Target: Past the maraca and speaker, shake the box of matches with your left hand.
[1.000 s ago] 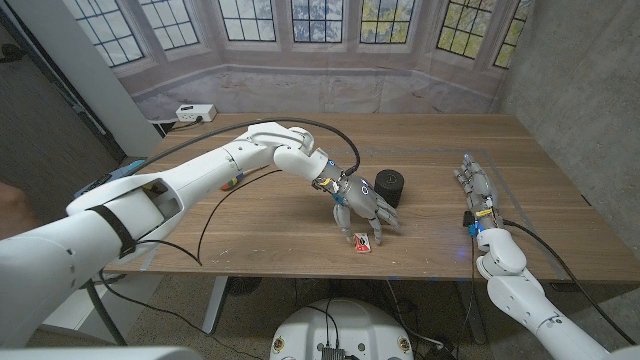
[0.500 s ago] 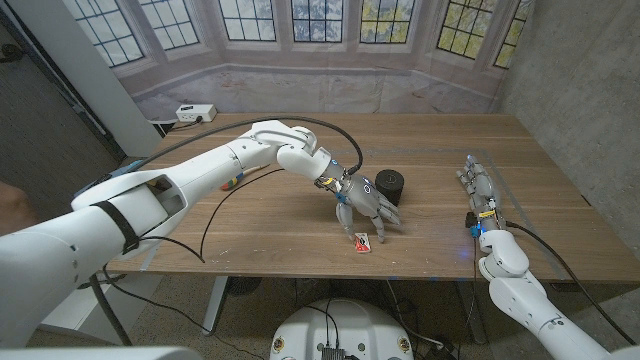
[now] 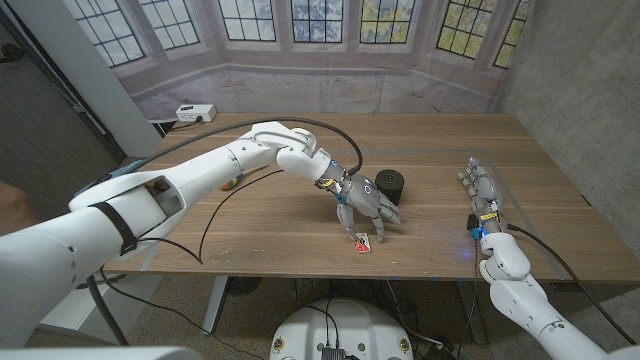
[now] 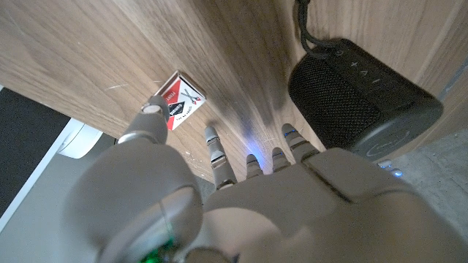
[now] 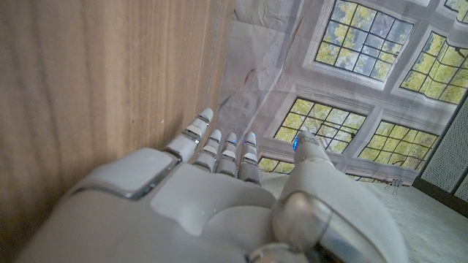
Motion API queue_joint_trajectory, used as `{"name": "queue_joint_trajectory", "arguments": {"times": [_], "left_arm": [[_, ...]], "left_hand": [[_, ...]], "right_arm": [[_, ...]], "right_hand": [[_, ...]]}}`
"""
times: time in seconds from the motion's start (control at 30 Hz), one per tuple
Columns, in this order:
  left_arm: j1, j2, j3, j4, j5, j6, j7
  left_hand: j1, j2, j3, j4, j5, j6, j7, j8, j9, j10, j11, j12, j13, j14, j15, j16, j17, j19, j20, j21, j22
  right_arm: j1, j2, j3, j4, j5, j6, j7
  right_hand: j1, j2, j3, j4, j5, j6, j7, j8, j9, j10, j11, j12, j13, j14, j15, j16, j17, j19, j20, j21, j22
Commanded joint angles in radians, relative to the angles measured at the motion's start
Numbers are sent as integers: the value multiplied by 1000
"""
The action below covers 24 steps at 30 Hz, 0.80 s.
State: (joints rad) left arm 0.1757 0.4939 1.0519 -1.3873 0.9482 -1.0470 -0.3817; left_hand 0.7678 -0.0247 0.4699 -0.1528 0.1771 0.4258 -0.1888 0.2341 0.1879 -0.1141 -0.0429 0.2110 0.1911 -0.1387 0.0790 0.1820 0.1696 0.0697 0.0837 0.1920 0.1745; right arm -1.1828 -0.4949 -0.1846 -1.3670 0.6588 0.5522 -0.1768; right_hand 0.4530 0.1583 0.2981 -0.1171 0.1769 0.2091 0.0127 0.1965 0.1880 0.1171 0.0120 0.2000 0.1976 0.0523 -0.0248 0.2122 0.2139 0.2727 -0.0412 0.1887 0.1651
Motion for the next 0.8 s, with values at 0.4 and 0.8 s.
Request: {"name": "queue_joint_trajectory", "arguments": {"times": [0.4,0.8], "left_arm": [[61,62,-36,-104,38,55,13],[101,102,-59,-154,118,85,113]], "left_hand": [[7,2,-8,0,7,14,4,-1,2,17,-6,9,1,21,-7,9,5,24,1,11,3],[23,-2,-10,-8,8,44,16,3,5,66,-16,24,2,62,-30,16,5,47,-3,16,3]], "right_arm": [[-8,19,3,23,12,23,12],[-17,29,7,33,15,45,15]], "right_hand": [[8,1,1,-5,-1,9,-1,4,6,7,1,2,4,7,-1,8,1,5,-30,3,4],[8,1,1,-5,-1,10,-1,4,6,8,2,3,4,7,-1,8,2,6,-30,3,4]]}}
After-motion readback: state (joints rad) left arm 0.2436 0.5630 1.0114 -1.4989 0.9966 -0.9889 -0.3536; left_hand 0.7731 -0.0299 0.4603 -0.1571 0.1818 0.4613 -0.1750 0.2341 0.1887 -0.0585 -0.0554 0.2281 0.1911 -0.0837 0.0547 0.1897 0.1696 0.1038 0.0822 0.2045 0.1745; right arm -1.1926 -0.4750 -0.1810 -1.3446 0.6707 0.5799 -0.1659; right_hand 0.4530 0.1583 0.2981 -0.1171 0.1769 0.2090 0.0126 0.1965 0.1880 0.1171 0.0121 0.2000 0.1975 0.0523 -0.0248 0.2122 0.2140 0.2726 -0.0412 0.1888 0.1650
